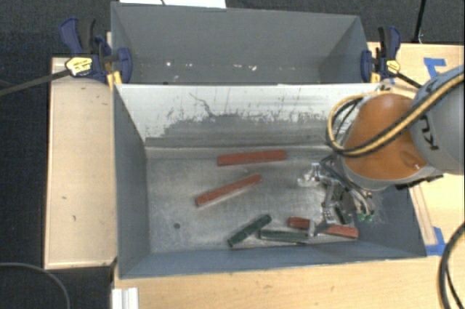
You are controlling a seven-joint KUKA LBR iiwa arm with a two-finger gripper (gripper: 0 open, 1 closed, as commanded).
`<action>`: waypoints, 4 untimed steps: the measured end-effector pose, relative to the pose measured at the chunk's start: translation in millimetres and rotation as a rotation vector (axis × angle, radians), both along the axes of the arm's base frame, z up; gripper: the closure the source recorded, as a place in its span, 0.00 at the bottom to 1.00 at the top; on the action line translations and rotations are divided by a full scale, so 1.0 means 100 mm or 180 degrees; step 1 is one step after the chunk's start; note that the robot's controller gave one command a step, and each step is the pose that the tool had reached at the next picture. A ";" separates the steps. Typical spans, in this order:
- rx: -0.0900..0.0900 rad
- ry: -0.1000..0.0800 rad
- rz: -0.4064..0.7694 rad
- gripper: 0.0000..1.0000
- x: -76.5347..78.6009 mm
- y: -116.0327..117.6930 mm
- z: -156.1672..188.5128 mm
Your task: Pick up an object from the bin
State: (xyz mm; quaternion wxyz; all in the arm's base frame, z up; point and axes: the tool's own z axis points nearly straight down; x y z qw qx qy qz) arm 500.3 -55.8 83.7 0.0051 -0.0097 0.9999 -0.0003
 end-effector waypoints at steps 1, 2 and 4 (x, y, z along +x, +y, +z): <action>0.0002 0.0021 0.0350 0.00 -0.15 -0.44 0.16; -0.0007 0.0015 0.0257 0.00 -0.16 -0.61 0.17; -0.0006 -0.0034 0.0238 1.00 0.01 -0.19 -0.09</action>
Offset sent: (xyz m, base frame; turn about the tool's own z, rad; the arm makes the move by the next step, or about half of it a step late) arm -0.0213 0.0133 -0.0137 -0.2532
